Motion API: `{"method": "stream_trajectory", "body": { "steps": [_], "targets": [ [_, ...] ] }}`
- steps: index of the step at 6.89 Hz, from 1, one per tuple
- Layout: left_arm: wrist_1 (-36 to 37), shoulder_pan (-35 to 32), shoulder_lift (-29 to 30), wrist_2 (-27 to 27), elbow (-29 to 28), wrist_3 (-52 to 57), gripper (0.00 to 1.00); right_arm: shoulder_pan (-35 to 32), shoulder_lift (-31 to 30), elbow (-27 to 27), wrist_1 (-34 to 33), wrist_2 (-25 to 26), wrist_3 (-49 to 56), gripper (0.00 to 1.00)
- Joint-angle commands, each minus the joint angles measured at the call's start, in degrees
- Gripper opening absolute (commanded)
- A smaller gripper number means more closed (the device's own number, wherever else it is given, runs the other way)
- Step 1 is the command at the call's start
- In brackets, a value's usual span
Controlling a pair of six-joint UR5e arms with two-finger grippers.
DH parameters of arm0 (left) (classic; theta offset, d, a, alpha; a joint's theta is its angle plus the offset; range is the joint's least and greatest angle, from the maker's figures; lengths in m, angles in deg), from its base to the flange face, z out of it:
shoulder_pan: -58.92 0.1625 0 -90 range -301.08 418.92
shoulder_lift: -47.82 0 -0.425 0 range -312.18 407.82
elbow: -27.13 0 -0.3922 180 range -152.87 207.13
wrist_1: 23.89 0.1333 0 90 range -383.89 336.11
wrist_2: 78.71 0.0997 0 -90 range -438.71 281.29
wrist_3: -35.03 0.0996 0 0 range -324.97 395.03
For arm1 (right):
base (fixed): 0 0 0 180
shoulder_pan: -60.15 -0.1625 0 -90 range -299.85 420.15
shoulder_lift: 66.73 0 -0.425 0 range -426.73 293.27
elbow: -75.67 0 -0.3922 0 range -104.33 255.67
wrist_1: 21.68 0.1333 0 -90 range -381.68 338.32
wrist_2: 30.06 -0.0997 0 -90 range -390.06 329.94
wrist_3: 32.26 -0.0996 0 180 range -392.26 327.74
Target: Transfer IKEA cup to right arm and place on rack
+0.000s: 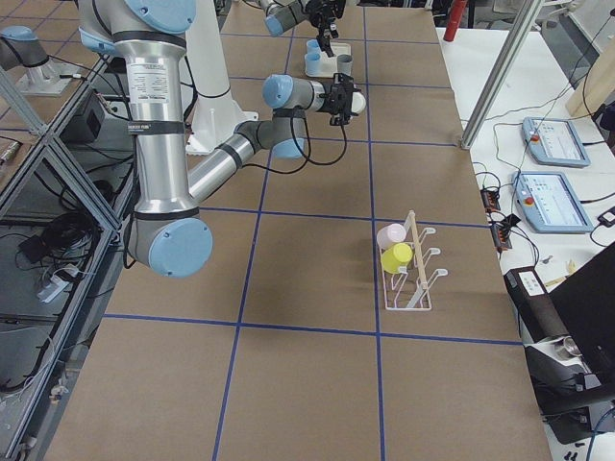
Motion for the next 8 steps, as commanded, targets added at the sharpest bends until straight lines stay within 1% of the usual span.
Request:
{"method": "stream_trajectory", "body": {
  "steps": [1,2,3,4,5,6,7,8],
  "targets": [
    [7.23,-0.53,-0.34,-0.09,1.2,13.21,1.0,-13.71,-5.95,-0.07,-7.82,-6.83,13.28,0.0],
    [7.68,-0.88,-0.69,0.0,1.2,19.09,1.0,-20.49,-8.78,-1.9,-8.19,-10.87,22.49,0.0],
    [9.77,-1.84,-0.6,0.0,2.07,27.5,1.0,-25.43,-9.94,-6.35,-8.02,-12.31,28.93,0.0],
    [13.36,-2.64,-0.95,0.09,3.56,32.54,1.0,-27.92,-11.34,-10.4,-7.75,-12.67,32.91,0.0],
    [17.05,-2.9,-2.43,0.0,6.45,38.77,1.0,-28.55,-13.09,-13.92,-7.14,-13.28,34.61,0.0],
    [21.44,-3.17,-3.67,0.35,8.65,43.53,1.0,-28.47,-13.11,-14.82,-7.14,-14.07,34.45,0.0],
    [23.05,-3.26,-4.55,0.79,8.85,45.93,1.0,-28.56,-13.29,-14.92,-7.66,-15.12,34.36,0.0],
    [23.15,-3.52,-4.73,3.32,9.46,46.13,1.0,-28.82,-13.81,-15.1,-7.14,-19.05,34.53,0.0]
  ]
}}
